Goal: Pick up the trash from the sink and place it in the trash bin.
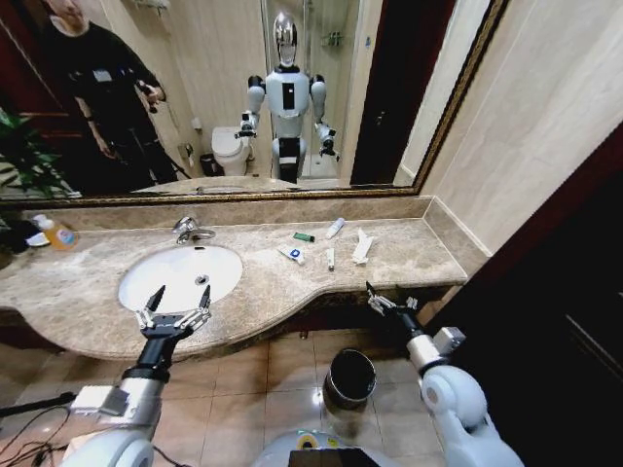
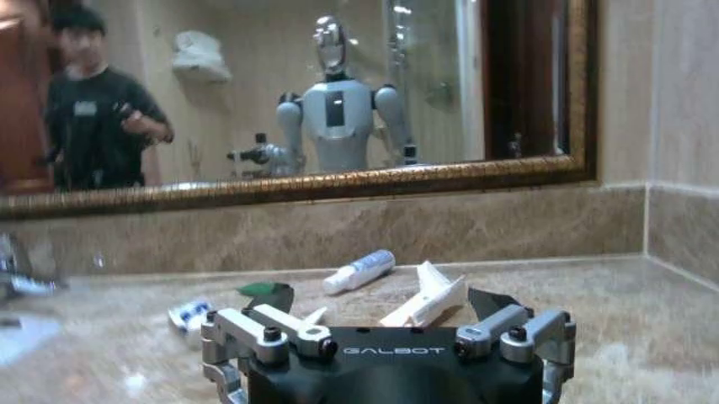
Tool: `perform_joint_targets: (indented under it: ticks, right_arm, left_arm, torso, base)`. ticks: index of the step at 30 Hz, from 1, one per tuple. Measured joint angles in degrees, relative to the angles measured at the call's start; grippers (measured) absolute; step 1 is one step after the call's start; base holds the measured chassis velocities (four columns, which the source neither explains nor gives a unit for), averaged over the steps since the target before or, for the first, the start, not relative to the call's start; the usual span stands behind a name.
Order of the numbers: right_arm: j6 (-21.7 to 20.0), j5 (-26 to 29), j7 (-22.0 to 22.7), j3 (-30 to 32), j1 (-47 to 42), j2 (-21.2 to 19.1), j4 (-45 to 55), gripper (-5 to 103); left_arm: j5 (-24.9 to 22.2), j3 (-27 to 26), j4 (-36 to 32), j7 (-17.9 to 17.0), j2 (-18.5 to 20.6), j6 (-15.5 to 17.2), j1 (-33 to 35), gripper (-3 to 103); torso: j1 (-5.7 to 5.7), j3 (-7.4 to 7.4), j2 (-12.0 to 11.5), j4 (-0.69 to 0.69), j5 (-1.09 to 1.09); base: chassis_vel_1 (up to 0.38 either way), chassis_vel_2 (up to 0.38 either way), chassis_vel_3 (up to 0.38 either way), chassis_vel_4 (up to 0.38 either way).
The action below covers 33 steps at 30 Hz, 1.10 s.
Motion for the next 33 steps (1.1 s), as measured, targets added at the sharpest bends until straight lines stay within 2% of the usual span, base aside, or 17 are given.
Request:
perform_joint_targets:
  ticks: [3, 14, 21, 24, 26, 31, 33]
  right_arm:
    - [-1.08, 2.93, -0.27, 0.15, -0.34, -2.41, -0.34, 100]
    - [-1.83, 5.98, -0.46, 0.54, 0.15, -4.01, -0.99, 100]
    - [-0.86, 4.67, 0.34, 0.24, 1.20, -4.09, -2.32, 100]
    - [1.48, 2.41, -0.39, 0.35, 1.71, -3.62, -3.55, 100]
    - [1.44, 2.36, -0.51, 0.37, 1.79, -3.50, -3.58, 100]
    - [-1.29, 3.66, -0.40, 0.16, 2.20, -3.34, -2.71, 100]
    - [-3.45, 4.17, 1.01, -0.32, 2.99, -3.49, -2.55, 100]
  left_arm:
    - [0.00, 0.00, 0.00, 0.00, 0.00, 0.00, 0.00, 100]
    - [0.00, 0.00, 0.00, 0.00, 0.00, 0.00, 0.00, 100]
    - [0.00, 0.00, 0.00, 0.00, 0.00, 0.00, 0.00, 100]
    - [0.00, 0.00, 0.00, 0.00, 0.00, 0.00, 0.00, 100]
    - [0.00, 0.00, 0.00, 0.00, 0.00, 0.00, 0.00, 100]
    - [0.00, 0.00, 0.00, 0.00, 0.00, 0.00, 0.00, 100]
    - [0.00, 0.00, 0.00, 0.00, 0.00, 0.00, 0.00, 100]
  torso:
    - [0.00, 0.00, -0.01, -0.01, 0.00]
    - [0.00, 0.00, -0.01, -0.01, -0.01]
    - [0.00, 0.00, 0.00, -0.01, -0.02]
    - [0.00, 0.00, 0.00, -0.01, -0.01]
    - [0.00, 0.00, 0.00, -0.01, -0.01]
    - [-0.01, 0.00, 0.00, -0.01, -0.03]
    - [-0.01, 0.00, 0.00, -0.01, -0.02]
  base:
    - [0.000, 0.000, 0.000, 0.000]
    - [0.000, 0.000, 0.000, 0.000]
    - [0.000, 0.000, 0.000, 0.000]
    - [0.000, 0.000, 0.000, 0.000]
    - [0.000, 0.000, 0.000, 0.000]
    - [0.000, 0.000, 0.000, 0.000]
    - [0.000, 0.000, 0.000, 0.000]
